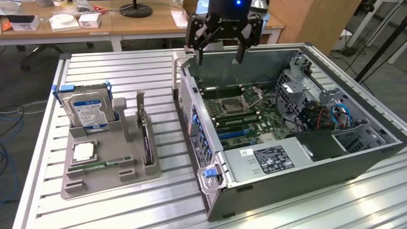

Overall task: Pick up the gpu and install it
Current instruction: 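Reach for the gpu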

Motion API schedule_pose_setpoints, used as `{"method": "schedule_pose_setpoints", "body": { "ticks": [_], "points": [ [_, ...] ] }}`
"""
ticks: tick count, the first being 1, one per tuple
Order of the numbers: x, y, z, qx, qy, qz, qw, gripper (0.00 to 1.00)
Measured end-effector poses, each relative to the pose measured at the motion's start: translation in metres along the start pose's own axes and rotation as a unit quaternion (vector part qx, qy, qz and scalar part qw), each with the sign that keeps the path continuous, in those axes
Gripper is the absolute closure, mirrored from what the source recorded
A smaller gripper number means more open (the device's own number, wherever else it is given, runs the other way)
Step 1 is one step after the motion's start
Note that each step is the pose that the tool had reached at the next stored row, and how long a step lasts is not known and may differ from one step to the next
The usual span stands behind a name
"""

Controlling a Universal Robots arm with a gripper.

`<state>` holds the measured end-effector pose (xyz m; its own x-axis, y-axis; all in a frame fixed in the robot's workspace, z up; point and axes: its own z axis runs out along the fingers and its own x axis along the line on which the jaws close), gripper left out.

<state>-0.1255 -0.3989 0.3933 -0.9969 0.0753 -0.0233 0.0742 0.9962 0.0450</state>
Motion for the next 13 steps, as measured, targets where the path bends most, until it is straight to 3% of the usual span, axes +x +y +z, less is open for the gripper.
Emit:
{"method": "schedule_pose_setpoints", "body": {
  "ticks": [8,10,11,13],
  "points": [
    [0.0005,0.0,0.0,0.0,0.0,0.0,1.0,0.02],
    [0.0005,0.0,0.0,0.0,0.0,0.0,1.0,0.15],
    [0.0005,0.0,0.0,0.0,0.0,0.0,1.0,0.15],
    [0.0004,0.0,0.0,0.0,0.0,0.0,1.0,0.27]
  ]
}}
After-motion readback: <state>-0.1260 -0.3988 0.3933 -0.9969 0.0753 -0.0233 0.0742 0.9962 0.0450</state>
